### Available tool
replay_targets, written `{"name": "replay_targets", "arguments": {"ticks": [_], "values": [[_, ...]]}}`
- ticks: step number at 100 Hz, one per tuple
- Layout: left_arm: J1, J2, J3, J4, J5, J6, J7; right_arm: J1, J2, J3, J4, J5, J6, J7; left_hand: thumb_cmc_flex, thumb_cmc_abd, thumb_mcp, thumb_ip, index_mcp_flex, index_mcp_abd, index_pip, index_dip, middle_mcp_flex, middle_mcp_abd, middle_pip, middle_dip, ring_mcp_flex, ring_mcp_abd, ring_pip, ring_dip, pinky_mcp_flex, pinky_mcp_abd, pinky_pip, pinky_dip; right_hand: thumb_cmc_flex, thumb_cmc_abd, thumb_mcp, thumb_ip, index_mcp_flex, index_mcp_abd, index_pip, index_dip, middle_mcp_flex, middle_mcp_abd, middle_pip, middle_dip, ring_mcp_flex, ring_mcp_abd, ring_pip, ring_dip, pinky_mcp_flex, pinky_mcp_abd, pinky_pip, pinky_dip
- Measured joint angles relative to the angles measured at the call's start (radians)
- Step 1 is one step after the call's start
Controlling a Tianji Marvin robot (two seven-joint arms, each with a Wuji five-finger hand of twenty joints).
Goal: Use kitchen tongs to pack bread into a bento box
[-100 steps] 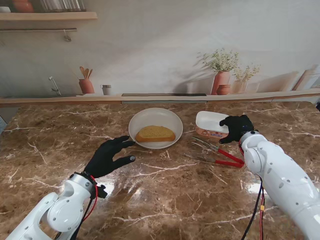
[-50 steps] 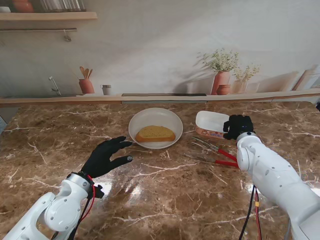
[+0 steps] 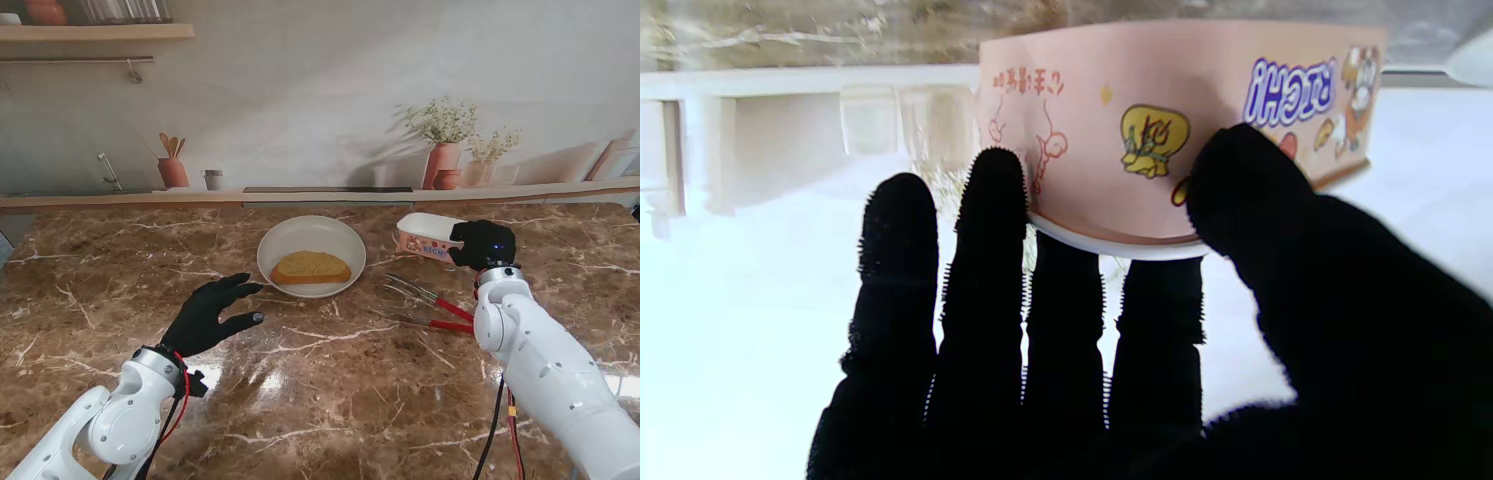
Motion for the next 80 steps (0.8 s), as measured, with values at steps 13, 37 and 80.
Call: {"name": "replay_targets", "arguments": {"ticks": [13, 37, 80], "values": [[0.005, -0.001, -0.004, 0.000, 0.004, -0.005, 0.009, -0.103, 0.004, 0.083, -0.147, -0.032, -0.022, -0.011, 0.000, 0.000, 0.000, 0.000, 0.000, 0.000, 0.000, 0.000, 0.000, 0.000, 0.000, 0.000, 0.000, 0.000, 0.000, 0.000, 0.000, 0.000, -0.005, 0.000, 0.000, -0.005, 0.000, 0.000, 0.009, 0.012, 0.001, 0.000, 0.049, -0.006, 0.000, 0.027, 0.045, 0.000, 0.010, 0.000, 0.033, -0.001, 0.009, -0.012], [0.020, -0.002, -0.013, -0.005, 0.014, -0.016, 0.026, -0.315, 0.000, 0.147, -0.414, -0.026, -0.066, -0.070, 0.000, 0.000, 0.000, 0.000, 0.000, 0.000, 0.000, 0.000, 0.000, 0.000, 0.000, 0.000, 0.000, 0.000, 0.000, 0.000, 0.000, 0.000, -0.008, 0.000, 0.001, -0.011, 0.000, 0.000, 0.011, 0.023, 0.012, -0.010, 0.070, -0.011, -0.011, 0.059, 0.051, 0.000, 0.012, 0.000, 0.036, -0.008, 0.009, -0.014], [0.030, -0.004, -0.018, -0.005, 0.017, -0.050, 0.044, -0.586, -0.009, 0.051, -0.599, -0.127, -0.110, -0.221, 0.000, 0.000, 0.000, 0.000, 0.000, 0.000, 0.000, 0.000, 0.000, 0.000, 0.000, 0.000, 0.000, 0.000, 0.000, 0.000, 0.000, 0.000, -0.009, 0.000, 0.012, -0.035, 0.002, -0.001, 0.021, 0.036, 0.023, -0.027, 0.089, -0.018, -0.025, 0.083, 0.057, 0.001, 0.020, 0.011, 0.033, -0.009, 0.009, -0.025]]}}
